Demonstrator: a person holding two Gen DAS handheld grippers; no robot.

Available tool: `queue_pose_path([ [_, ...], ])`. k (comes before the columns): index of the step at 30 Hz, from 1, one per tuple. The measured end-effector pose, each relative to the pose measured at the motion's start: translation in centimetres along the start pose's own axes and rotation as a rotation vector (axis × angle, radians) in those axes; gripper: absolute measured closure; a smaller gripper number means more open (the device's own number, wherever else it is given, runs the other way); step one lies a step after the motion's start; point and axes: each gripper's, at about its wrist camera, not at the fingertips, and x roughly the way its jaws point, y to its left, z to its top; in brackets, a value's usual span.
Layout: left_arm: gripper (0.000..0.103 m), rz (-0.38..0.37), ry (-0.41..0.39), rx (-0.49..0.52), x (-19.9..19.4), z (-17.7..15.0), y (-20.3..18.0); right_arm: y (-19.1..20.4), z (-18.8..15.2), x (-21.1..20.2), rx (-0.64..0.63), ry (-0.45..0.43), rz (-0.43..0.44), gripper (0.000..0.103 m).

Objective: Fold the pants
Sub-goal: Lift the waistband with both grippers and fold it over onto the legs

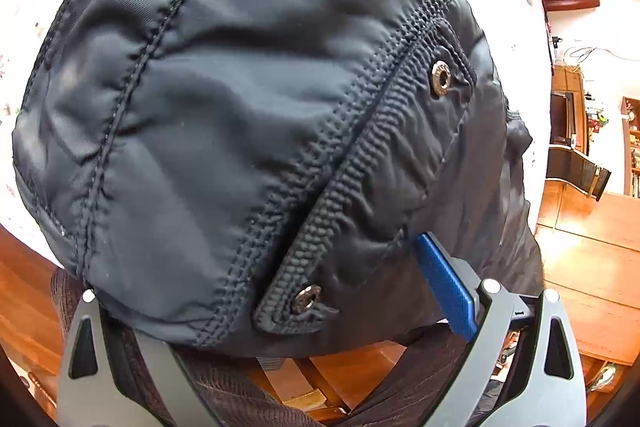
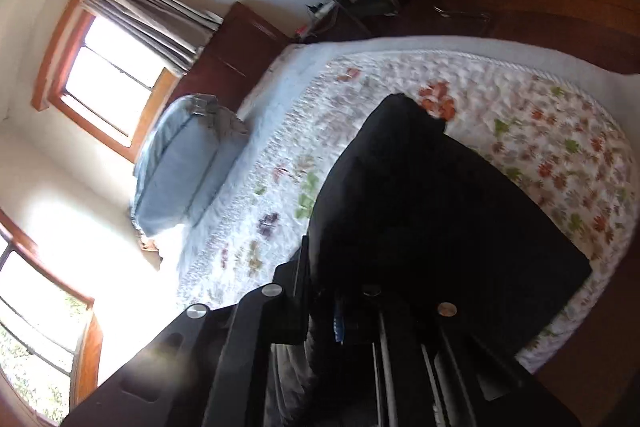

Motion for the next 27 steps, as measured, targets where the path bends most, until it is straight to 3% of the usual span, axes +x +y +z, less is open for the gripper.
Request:
queue_pose_path([
  [3,0.008,0.007,0.006,0.004,0.3,-0.3,-0.7,-4.6,-1.4,0.7,0.091,0.065,-0.084,0.092],
  [6,0.008,0.026,0.000,0.015,0.2,-0.5,-1.3,-6.1,-2.6,-0.8,0.105,0.035,-0.067,0.068],
  [9,0.008,0.084,-0.024,0.057,-0.4,-1.4,-2.2,-5.5,-3.2,-2.3,0.058,0.005,-0.109,0.053],
  [13,0.008,0.204,-0.128,0.109,-2.2,-3.1,-2.9,-6.6,-5.0,-3.9,0.102,0.036,-0.063,0.053],
  [16,0.007,0.267,-0.185,0.066,-3.3,-3.7,-1.9,-5.6,-6.9,-3.2,0.109,0.070,-0.037,0.042],
  [25,0.008,-0.038,-0.147,-0.088,-3.4,-2.0,2.0,-3.6,-8.8,0.5,0.128,0.118,0.015,0.041],
  [26,0.011,-0.110,-0.130,-0.100,-3.4,-2.0,2.7,-3.8,-8.9,0.4,0.122,0.123,0.004,0.041],
  [27,0.031,-0.189,-0.119,-0.116,-3.2,-1.9,2.9,-3.6,-9.3,0.0,0.121,0.127,-0.003,0.041],
])
